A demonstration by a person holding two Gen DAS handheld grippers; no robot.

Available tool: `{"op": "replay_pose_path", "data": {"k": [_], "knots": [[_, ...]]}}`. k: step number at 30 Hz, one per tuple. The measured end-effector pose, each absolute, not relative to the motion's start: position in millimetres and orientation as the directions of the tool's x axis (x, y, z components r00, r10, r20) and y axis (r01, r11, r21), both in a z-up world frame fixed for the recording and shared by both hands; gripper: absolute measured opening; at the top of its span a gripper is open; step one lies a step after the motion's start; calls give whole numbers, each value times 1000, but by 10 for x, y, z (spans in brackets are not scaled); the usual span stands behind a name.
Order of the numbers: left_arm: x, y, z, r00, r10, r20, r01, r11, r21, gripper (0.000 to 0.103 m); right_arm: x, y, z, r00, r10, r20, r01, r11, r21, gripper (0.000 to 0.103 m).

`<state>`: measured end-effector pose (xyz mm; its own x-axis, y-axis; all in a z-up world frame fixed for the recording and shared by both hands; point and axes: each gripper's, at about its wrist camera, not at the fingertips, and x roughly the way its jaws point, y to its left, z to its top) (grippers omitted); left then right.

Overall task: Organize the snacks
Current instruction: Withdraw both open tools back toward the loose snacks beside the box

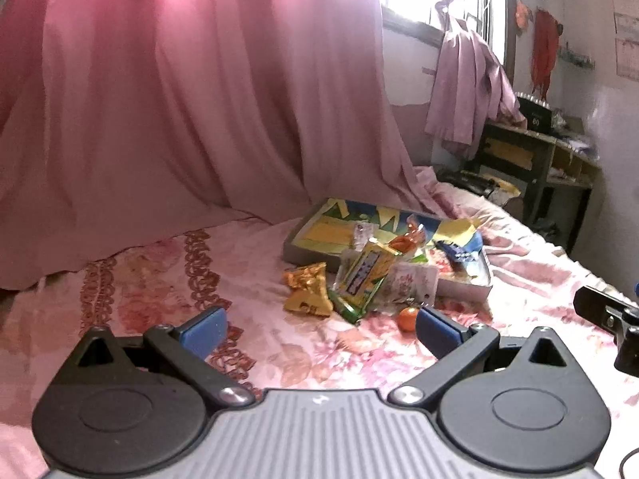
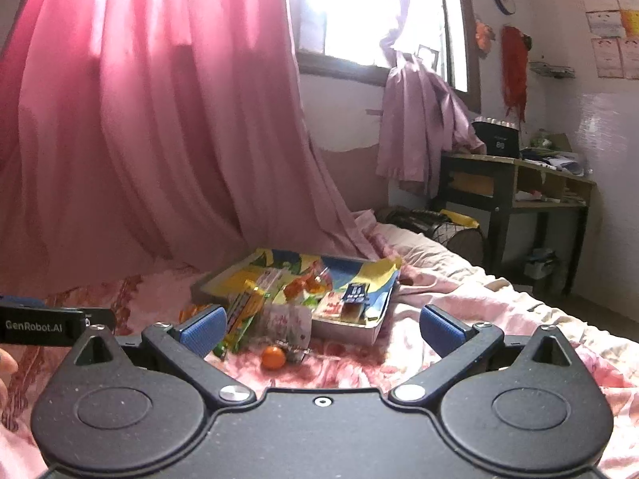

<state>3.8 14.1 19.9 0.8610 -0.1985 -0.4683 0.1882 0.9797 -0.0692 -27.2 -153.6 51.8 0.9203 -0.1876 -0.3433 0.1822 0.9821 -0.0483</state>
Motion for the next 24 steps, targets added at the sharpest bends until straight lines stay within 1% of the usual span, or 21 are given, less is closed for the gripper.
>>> {"op": "replay_pose_path", "data": {"k": [7,12,24], "knots": [[-39,116,175,855,-140,-499,160,987,-4,103,-218,-1418,452,902,-167,-399,153,986,-68,102],[-28,83,171,851,-111,-513,150,988,35,103,-186,-1343,425,894,-160,-418,132,987,-97,102],[113,150,97,811,-71,-581,105,994,25,103,-88,-1265,305,861,-156,-484,94,984,-151,102]]}}
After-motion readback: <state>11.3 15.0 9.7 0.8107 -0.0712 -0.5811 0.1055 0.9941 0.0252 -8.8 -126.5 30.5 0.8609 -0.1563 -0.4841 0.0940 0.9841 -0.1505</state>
